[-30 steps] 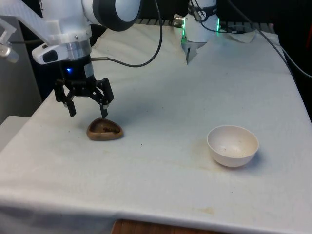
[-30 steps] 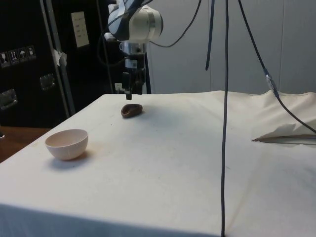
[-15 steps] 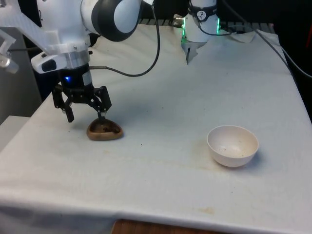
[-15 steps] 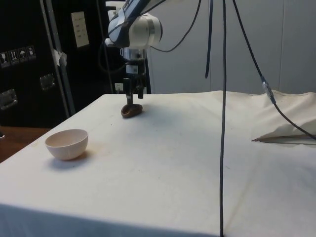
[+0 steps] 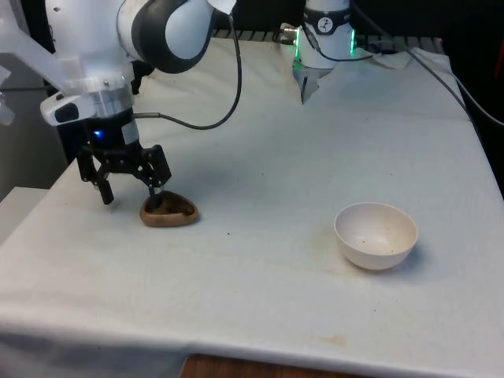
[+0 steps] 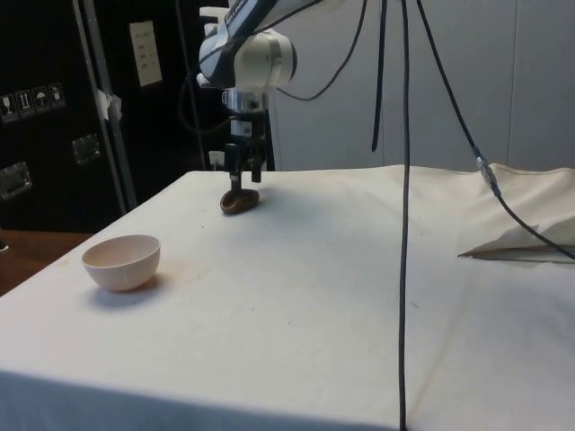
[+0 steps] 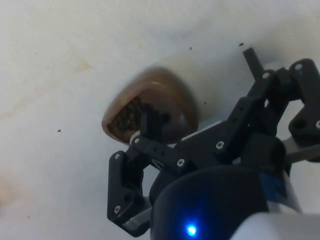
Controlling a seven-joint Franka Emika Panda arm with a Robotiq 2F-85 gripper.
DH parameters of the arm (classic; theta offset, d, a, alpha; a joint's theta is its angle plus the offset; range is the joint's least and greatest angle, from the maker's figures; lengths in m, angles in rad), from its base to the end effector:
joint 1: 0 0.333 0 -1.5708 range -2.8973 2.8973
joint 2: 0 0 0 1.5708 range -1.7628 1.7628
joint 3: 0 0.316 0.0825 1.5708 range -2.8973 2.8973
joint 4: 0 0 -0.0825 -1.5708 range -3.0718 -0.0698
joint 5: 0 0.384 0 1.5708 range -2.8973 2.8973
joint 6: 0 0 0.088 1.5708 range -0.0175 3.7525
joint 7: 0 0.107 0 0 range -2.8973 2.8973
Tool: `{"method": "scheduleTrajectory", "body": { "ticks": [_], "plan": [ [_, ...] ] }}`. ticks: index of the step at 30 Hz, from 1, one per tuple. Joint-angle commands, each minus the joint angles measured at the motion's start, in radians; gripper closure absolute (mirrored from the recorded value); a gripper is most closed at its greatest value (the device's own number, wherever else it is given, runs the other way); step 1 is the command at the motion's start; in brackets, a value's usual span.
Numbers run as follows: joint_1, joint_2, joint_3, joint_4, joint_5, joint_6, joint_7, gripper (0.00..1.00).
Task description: Pour the coffee beans from the cup into the bowl.
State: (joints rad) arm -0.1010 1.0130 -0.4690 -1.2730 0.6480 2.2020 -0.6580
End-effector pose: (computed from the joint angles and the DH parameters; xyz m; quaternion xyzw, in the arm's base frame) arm 0.6846 -0.3059 0.1755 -0.9967 0.0451 -0.0512 0.0445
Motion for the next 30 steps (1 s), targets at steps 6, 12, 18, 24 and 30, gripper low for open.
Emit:
{"method": "scheduleTrajectory", "body": {
  "ticks": [6, 12, 18, 24, 30],
  "plan": [
    [-0.012, 0.02, -0.008, 0.036, 0.043, -0.045, -0.011, 0.0],
    [-0.011, 0.018, -0.012, 0.031, 0.053, -0.05, -0.017, 0.0],
    [-0.006, 0.015, -0.017, 0.022, 0.055, -0.058, -0.016, 0.0],
    [-0.003, 0.016, -0.019, 0.018, 0.055, -0.061, -0.011, 0.0],
    [-0.004, 0.018, -0.019, 0.018, 0.055, -0.062, -0.007, 0.0]
  ]
}}
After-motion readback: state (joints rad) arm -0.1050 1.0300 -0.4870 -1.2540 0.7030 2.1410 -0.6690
